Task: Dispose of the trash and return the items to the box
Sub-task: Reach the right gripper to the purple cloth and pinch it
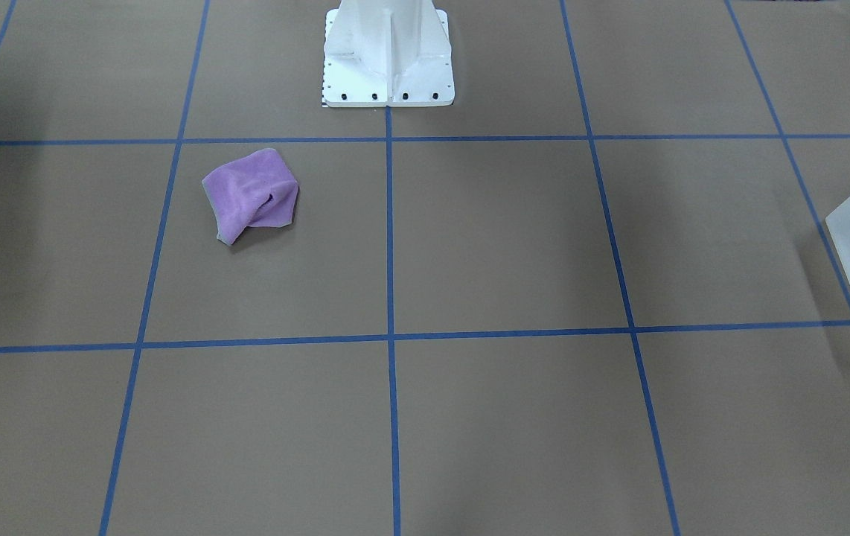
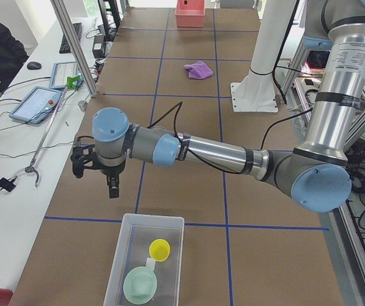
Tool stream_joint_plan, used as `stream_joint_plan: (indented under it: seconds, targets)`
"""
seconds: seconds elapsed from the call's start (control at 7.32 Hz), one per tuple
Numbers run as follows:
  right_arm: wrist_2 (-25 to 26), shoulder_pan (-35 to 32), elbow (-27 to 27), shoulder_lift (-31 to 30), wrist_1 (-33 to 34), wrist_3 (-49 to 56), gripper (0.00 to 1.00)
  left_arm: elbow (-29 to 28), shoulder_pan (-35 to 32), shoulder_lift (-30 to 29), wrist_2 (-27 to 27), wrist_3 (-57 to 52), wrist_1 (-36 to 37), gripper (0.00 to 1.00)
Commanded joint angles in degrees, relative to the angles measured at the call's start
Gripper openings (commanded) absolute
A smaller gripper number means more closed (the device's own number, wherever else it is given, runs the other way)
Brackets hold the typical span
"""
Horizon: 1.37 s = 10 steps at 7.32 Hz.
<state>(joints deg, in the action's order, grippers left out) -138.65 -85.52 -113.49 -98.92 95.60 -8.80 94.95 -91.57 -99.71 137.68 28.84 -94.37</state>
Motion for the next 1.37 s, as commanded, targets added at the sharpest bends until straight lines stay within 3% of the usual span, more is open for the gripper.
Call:
stream_joint_plan:
  seconds: [0.0, 0.27, 0.41, 0.68, 0.96, 1.23]
  targets:
    - [-0.57, 4.63, -6.19, 0.4, -0.33, -8.66, 1.0, 6.48, 5.44, 8.96, -1.1, 7.19, -9.61, 0.98]
    - [0.66, 14.36, -8.93, 3.45, -0.41, -20.4, 1.0, 6.57, 6.23, 12.25, -1.1, 7.46, -12.42, 0.98]
    - [3.62, 20.15, -11.12, 5.74, -0.41, -28.91, 1.0, 6.39, 6.23, 12.26, -1.1, 7.37, -12.42, 0.98]
    - [7.06, 30.54, -12.11, 7.77, -6.96, -41.06, 1.0, 6.3, 6.23, 12.34, -1.19, 7.37, -12.42, 0.98]
    - [14.0, 42.65, -7.74, 14.51, -14.1, -55.11, 1.0, 6.22, 6.23, 12.34, -3.19, 7.28, -12.42, 0.98]
    - [21.28, 51.38, -1.85, 20.76, -18.66, -61.77, 1.0, 6.04, 6.23, 12.17, -3.73, 7.11, -12.59, 0.98]
